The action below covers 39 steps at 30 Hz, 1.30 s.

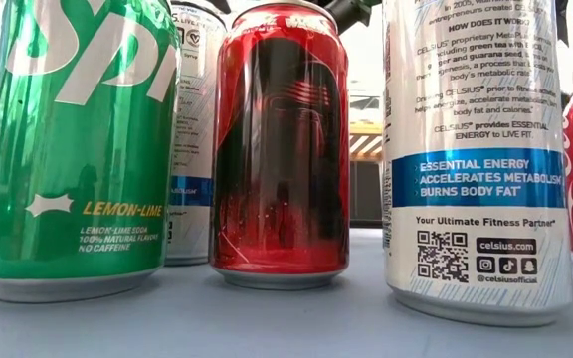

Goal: Place canned beverage on shelf
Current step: Put the left green soda can on the shelf aligned with the other green soda can

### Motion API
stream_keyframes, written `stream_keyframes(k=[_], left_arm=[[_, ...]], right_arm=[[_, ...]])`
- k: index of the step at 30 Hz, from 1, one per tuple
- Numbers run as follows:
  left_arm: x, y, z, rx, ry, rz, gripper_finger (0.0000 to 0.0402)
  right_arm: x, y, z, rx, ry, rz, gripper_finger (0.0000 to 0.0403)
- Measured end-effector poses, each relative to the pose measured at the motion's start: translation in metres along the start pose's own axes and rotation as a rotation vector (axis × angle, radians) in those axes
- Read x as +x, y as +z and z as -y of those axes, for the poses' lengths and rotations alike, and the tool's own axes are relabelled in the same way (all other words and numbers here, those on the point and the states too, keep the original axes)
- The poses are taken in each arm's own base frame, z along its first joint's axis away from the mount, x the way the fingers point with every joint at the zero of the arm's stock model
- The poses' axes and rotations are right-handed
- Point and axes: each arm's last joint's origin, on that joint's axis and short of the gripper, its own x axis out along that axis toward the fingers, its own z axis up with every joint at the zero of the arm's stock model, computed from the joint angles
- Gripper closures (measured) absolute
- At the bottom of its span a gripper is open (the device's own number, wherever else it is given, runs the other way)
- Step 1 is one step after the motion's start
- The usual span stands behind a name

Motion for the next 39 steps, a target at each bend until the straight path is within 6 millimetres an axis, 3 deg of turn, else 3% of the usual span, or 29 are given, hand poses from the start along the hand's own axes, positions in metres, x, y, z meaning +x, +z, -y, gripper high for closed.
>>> stream_keyframes(k=[6, 18, 22, 34, 39], left_arm=[[0.000, 0.000, 0.000, -0.002, 0.000, 0.000, 0.0058], [0.000, 0.000, 0.000, 0.004, 0.017, -0.006, 0.0058], [0.000, 0.000, -0.001, 0.004, 0.022, -0.008, 0.0058], [0.000, 0.001, -0.001, 0.027, 0.025, 0.002, 0.0058], [0.000, 0.001, -0.001, 0.046, 0.026, 0.004, 0.0058]], right_arm=[[-0.009, -0.002, 0.002, 0.026, -0.003, -0.021, 0.0246], [-0.053, -0.007, 0.008, 0.097, -0.074, -0.089, 0.0243], [-0.076, -0.010, 0.005, 0.126, -0.093, -0.141, 0.0243], [-0.174, -0.022, -0.016, 0.216, -0.232, -0.248, 0.0243], [-0.194, -0.038, -0.021, 0.262, -0.280, -0.228, 0.0243]])
